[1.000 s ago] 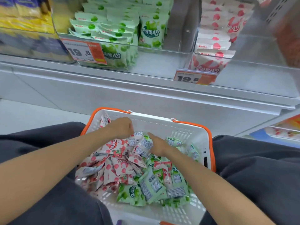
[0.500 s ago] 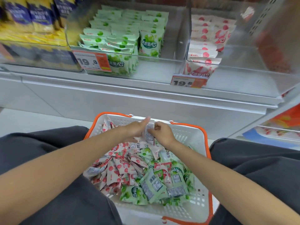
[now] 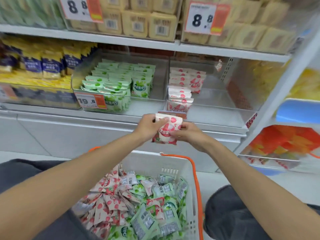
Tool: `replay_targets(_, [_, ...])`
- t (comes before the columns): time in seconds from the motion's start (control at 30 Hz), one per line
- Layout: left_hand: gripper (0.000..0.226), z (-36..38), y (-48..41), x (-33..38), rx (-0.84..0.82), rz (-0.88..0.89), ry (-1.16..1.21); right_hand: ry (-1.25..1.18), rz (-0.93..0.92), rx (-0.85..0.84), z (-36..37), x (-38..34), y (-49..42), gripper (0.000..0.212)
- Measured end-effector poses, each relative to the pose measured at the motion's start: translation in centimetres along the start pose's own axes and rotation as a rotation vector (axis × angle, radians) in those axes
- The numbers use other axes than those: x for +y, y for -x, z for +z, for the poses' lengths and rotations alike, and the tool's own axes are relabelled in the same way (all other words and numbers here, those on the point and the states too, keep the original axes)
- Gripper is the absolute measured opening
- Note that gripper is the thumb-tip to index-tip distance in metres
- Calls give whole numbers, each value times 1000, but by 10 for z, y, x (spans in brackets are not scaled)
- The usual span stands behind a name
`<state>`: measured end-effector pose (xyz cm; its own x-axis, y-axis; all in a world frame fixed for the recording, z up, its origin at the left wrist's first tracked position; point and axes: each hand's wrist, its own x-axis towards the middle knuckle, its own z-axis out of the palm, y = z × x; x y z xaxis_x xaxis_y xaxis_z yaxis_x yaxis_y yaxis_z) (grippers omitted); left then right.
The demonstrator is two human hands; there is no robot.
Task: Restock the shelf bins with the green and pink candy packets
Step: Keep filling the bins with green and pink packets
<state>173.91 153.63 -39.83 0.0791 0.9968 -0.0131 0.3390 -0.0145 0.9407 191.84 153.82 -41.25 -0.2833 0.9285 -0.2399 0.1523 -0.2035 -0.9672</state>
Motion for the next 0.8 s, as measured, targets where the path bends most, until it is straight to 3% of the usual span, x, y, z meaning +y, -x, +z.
replay_targets(0.17, [48,23,-53,56,124,200,-16,-6,-106,123,-47,-51,2,29])
replay_targets(0.3, [40,47,-101,97,127,291,-51,-33,-166,286,-98,-80,-11,22])
replay_targets(0.43, [37,64,-162,99,87,300,-455,13,-156,525,-159,-85,-57,13])
replay_targets(0.6, [48,70,-213,63,28,205,-1006,190,31,562,-183,-66,-142,28])
replay_targets(0.73, [46,75,-216,48,18,230,-1125,334,98,640,-172,-61,-199,39])
replay_targets(0.8, [44,73,-216,47,52,268,-1151,435,106,592,-173,-55,-221,47])
